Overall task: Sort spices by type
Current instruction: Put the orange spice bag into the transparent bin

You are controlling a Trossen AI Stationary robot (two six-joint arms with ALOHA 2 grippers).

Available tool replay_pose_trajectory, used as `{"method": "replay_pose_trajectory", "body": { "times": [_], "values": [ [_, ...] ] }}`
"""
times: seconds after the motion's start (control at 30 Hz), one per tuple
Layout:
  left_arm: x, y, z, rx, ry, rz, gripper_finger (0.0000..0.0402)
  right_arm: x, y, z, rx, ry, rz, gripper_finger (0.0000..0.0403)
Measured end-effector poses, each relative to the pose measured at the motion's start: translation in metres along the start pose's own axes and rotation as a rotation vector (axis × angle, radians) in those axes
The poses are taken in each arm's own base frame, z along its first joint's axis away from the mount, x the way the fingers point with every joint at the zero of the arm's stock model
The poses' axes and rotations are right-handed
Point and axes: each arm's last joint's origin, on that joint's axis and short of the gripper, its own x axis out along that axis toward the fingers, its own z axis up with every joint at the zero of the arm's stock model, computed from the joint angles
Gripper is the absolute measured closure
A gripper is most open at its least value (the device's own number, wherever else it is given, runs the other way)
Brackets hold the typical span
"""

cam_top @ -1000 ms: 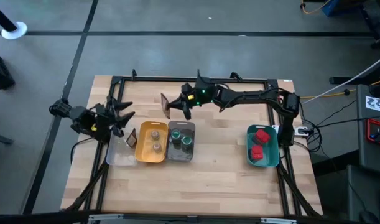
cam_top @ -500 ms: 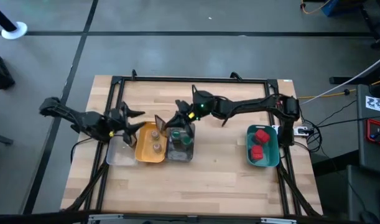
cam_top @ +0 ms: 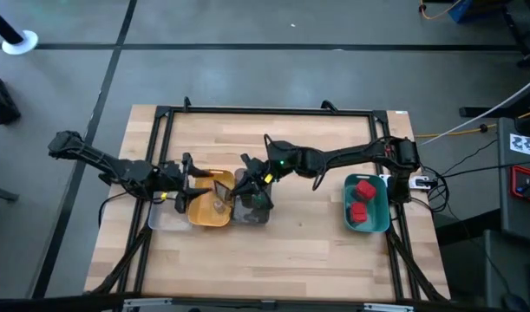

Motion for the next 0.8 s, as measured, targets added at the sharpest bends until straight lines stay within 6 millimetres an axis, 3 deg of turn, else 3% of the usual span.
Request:
{"method": "replay_pose_trajectory", "body": {
  "times": [0.63, 0.8],
  "values": [
    [0.023, -0.010, -0.010, -0.059, 0.022, -0.098, 0.0190, 0.004, 0.007, 0.001, -0.036, -0.015, 0.006, 0.0400],
    [0.029, -0.010, -0.012, -0.051, 0.010, -0.085, 0.0223, 0.004, 0.007, 0.001, -0.037, -0.017, 0.006, 0.0400]
  ]
}}
